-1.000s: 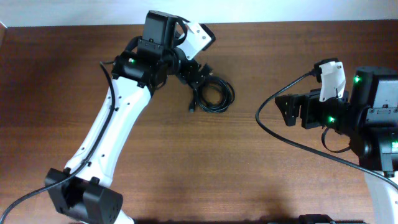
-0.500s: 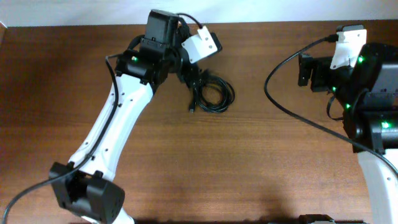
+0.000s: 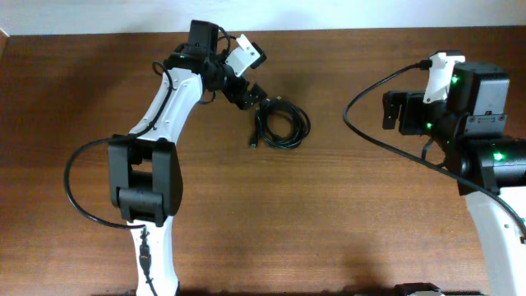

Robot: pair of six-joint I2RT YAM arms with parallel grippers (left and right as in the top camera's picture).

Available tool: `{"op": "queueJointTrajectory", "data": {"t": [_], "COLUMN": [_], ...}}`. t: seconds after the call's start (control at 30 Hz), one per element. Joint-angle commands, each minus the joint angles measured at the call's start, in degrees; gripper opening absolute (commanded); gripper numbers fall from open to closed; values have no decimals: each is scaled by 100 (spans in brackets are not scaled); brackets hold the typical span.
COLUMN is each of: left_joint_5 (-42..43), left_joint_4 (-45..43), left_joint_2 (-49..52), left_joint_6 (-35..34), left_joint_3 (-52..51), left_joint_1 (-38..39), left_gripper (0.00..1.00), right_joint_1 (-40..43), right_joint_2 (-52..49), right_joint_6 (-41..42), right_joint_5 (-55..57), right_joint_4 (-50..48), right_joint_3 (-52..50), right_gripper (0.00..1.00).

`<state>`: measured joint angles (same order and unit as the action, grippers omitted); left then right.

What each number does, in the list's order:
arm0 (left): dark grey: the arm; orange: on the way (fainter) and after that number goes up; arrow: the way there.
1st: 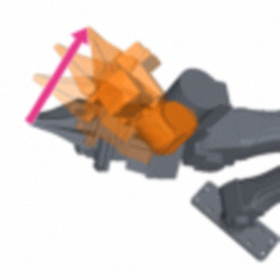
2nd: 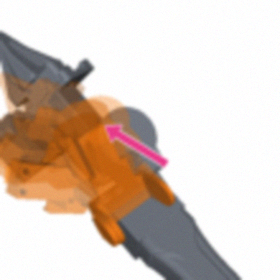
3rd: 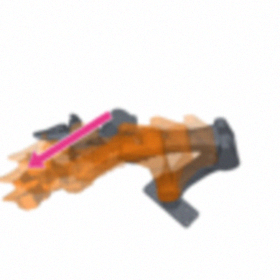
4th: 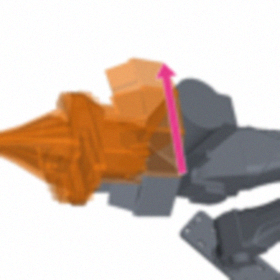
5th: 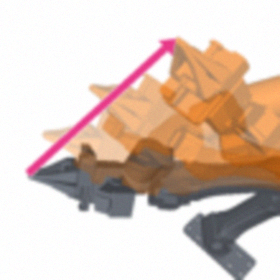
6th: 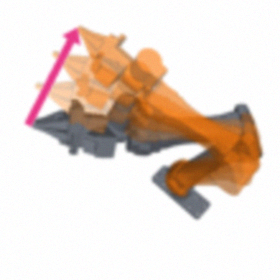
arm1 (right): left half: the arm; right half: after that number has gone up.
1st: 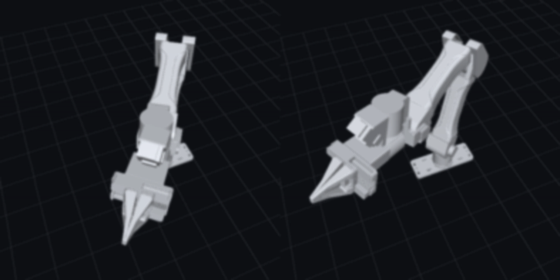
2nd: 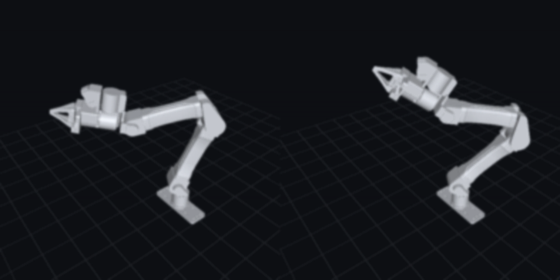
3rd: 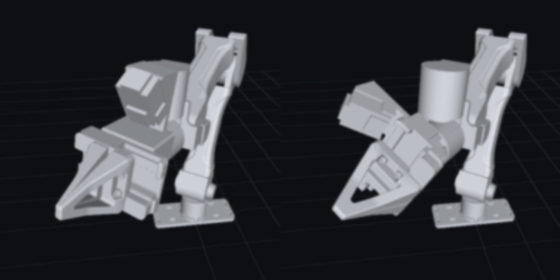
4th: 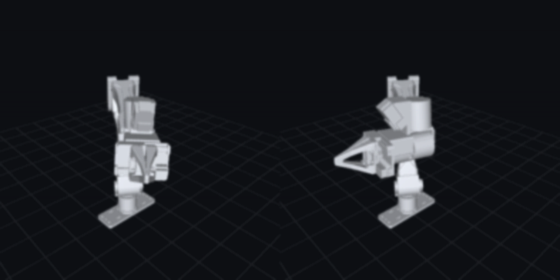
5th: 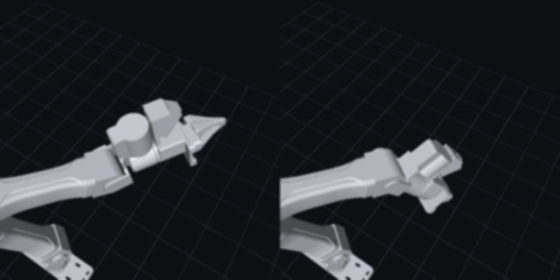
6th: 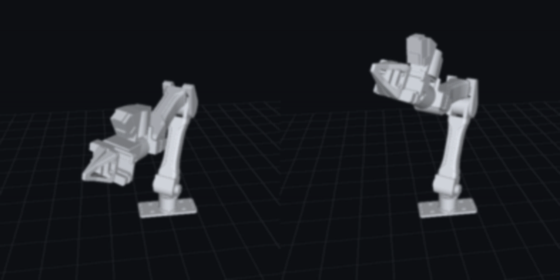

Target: Untangle cables

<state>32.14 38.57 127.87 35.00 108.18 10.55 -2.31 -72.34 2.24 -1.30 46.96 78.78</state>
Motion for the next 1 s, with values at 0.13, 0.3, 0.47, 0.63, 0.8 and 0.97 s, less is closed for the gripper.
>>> {"op": "queueJointTrajectory", "data": {"t": [0.13, 0.3, 0.47, 0.63, 0.8, 0.97], "left_joint_5": [787, -315, -2057, -3163, -3845, -3200], "left_joint_4": [168, 389, 964, 1110, 973, 785], "left_joint_2": [48, 72, 76, 249, 629, 656], "left_joint_6": [-2883, -4933, -4964, -7206, -9525, -9906], "left_joint_3": [116, 164, 1241, 1423, 1423, 1423], "left_joint_1": [120, 186, 608, 938, 966, 1156], "left_gripper": [98, 99, 99, 99, 99, 99], "right_joint_1": [-118, -116, -118, -118, -118, -118], "right_joint_2": [22, -66, -273, -396, -396, -396], "right_joint_6": [474, 470, 472, 472, 468, 400], "right_joint_5": [72, 74, 72, 74, 96, 118], "right_joint_4": [243, 385, 323, 339, 387, 411], "right_joint_3": [92, 90, 90, 90, 90, 90], "right_gripper": [99, 99, 99, 99, 99, 99]}}
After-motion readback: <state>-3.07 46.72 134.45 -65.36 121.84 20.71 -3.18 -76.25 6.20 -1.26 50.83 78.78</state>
